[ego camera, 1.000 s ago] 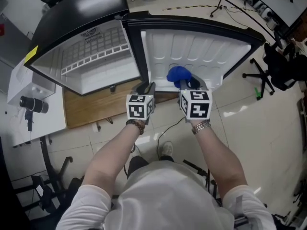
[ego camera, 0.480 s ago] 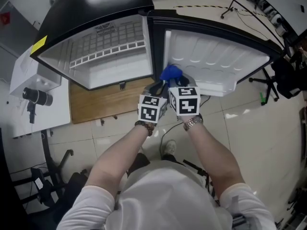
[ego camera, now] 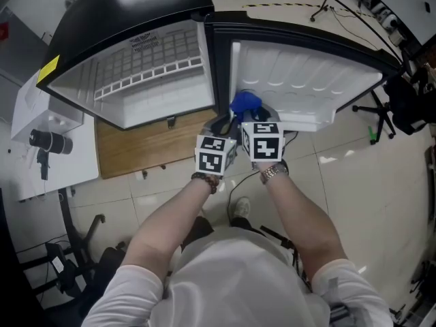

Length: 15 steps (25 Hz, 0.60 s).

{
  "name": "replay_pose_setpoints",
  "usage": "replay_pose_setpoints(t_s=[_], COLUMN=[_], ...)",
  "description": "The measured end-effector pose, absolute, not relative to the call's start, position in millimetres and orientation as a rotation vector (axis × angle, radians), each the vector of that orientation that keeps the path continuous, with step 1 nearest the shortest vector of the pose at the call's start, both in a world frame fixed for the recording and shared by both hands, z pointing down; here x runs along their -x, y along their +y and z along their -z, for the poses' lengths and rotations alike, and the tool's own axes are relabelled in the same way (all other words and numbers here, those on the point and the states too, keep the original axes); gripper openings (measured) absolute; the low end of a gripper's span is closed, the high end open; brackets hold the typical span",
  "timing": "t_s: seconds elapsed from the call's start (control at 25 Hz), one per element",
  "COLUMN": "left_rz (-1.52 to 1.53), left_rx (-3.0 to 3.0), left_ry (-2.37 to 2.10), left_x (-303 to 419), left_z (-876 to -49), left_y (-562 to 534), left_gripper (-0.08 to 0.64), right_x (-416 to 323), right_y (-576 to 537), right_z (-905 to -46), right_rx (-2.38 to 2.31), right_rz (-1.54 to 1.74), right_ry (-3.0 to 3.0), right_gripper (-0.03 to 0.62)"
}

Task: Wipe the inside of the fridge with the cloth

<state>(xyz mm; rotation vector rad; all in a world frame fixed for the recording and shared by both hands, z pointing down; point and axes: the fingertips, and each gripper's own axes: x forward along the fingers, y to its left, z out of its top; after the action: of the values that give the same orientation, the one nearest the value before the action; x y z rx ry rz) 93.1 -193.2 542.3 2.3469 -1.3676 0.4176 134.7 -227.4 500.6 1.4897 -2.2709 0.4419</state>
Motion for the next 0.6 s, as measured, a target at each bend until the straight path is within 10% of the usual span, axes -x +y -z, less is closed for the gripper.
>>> replay_pose_setpoints(t_s=[0.6], left_rz=[-0.39], left_rx=[-2.323], left_ry=[-1.414], left_x=[-91], left_z=[-543], left_y=[-194], left_gripper=[0.063], right_x=[-227], right_y=[-228], right_z=[-512], right_rx=[-1.638], right_rz=[-0.467], right_ry=[-2.144], right_gripper=[0.038])
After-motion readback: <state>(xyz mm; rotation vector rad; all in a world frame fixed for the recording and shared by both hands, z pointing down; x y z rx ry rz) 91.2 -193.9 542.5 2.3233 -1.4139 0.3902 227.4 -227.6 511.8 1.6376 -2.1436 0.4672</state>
